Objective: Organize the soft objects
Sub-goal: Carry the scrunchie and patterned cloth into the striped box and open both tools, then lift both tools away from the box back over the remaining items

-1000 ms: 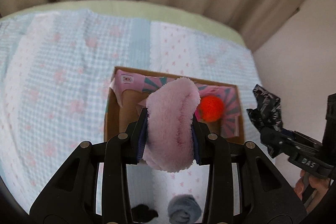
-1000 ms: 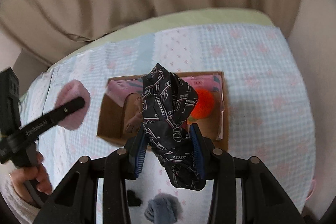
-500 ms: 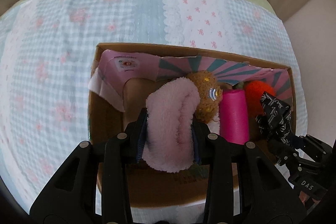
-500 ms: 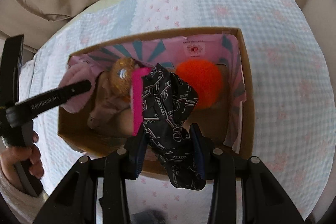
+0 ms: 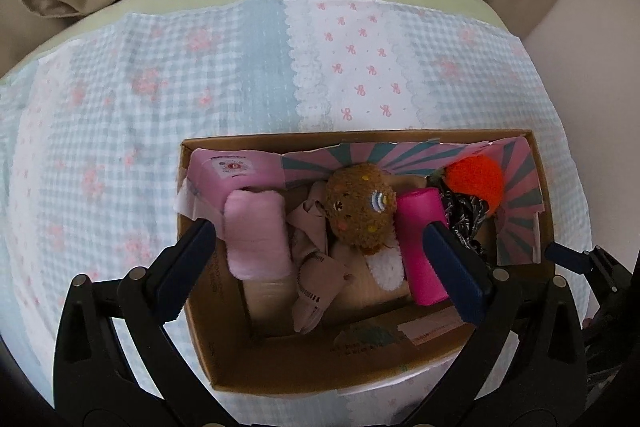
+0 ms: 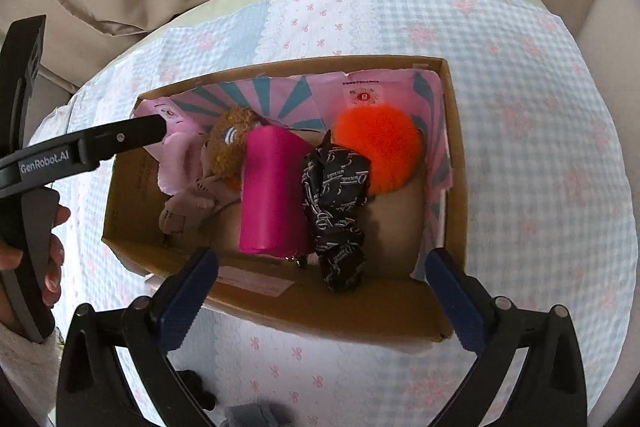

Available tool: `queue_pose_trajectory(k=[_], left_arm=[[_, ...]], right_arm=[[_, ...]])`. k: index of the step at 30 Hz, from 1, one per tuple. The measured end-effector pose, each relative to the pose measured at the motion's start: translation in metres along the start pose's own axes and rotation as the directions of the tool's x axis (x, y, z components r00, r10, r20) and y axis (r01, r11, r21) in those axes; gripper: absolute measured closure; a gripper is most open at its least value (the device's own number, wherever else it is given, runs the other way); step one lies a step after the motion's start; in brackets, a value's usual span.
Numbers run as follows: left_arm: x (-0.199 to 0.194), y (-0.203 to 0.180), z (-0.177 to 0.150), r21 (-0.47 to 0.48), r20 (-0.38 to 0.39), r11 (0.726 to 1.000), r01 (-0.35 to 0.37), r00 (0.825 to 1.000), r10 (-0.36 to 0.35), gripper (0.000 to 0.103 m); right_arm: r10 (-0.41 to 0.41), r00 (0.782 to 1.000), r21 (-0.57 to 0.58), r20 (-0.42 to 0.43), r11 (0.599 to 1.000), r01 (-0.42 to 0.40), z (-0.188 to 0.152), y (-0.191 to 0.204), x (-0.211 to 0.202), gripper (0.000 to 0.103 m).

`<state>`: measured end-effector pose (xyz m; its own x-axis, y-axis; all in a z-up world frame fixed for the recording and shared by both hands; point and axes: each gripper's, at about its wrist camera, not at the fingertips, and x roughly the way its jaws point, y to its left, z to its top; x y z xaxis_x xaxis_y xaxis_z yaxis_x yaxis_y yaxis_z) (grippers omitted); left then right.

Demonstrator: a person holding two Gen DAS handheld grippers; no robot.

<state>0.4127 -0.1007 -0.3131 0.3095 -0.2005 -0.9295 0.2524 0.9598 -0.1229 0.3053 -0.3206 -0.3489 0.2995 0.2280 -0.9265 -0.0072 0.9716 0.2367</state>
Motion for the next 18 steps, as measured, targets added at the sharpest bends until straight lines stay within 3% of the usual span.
queue_pose_trajectory(k=[10,18], left_arm=[[-0.049,-0.004,-0.007,-0.007,0.055,1.000,-0.002,0.999,0.003,0.000],[-0.127,-0.014,-0.031,0.019,0.153,1.000,-0.024,0.988,0.021,0.000]], right_arm=[[-0.023,0.997,-0.017,0.074,1.000,0.024,-0.005,0.008,-0.046,0.000],[-0.054,0.990,-0.028,0.133,0.998,0.059,-0.017,0.024,-0.099,0.000]])
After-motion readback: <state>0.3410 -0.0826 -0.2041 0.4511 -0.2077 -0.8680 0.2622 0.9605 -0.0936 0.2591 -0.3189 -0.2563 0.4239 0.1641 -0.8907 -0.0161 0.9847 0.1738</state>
